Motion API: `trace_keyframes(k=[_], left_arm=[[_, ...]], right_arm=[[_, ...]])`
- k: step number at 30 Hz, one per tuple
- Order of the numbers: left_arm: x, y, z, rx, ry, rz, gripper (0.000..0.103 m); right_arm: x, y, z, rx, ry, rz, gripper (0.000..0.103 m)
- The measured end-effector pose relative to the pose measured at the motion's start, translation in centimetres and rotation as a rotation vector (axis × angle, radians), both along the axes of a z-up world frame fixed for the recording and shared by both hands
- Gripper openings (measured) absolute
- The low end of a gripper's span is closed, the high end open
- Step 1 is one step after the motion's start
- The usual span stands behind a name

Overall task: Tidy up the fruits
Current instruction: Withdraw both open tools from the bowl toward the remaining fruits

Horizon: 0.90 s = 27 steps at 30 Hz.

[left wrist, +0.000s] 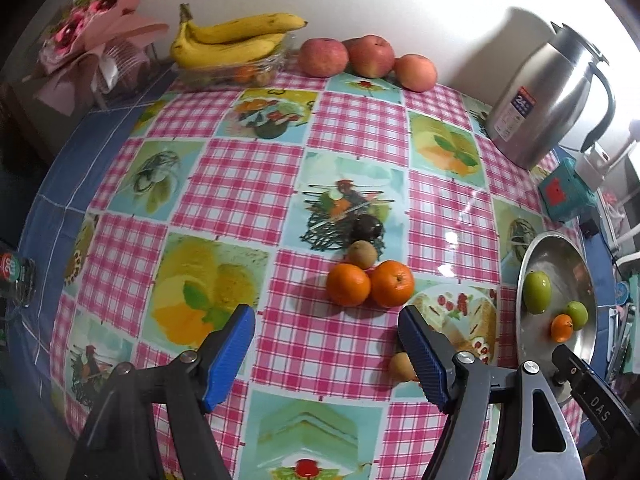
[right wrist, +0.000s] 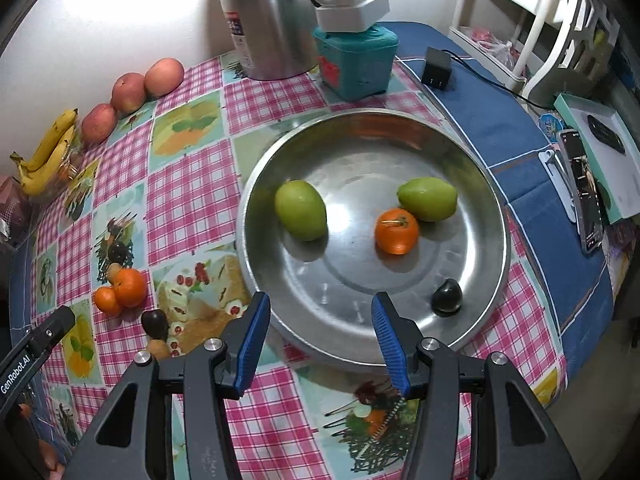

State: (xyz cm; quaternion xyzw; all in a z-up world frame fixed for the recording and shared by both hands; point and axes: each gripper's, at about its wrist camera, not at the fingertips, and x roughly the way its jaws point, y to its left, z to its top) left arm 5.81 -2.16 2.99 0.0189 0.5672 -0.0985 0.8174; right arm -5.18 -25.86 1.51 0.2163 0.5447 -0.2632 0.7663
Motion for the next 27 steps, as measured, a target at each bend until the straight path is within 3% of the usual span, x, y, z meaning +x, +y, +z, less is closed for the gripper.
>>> trace_keyframes(k=[21,24,25,27], left_arm=[[-0.3,1.0,-0.8,-0.006,0.026,0.006,0.078],[-0.3,0.7,-1.0,-0.003,0.032,-0.001,0.083],[-0.2,0.6,-1.1,0.001,0.032,-0.003,0.09],[-0.2,0.5,-1.3,0.002,0.029,-0.004,0.099]], right_arm=[[2.2,2.6,-0.3,0.01,0.01,0.048,0.054],[2.3,2.5,-0.4,-0.004,0.023,0.053,0.054],[2.3,2.5,-0.5,-0.007,0.025,0.057,0.056],[2.4,2.5,-0.5,-0.019,0.028,0.064,0.074]])
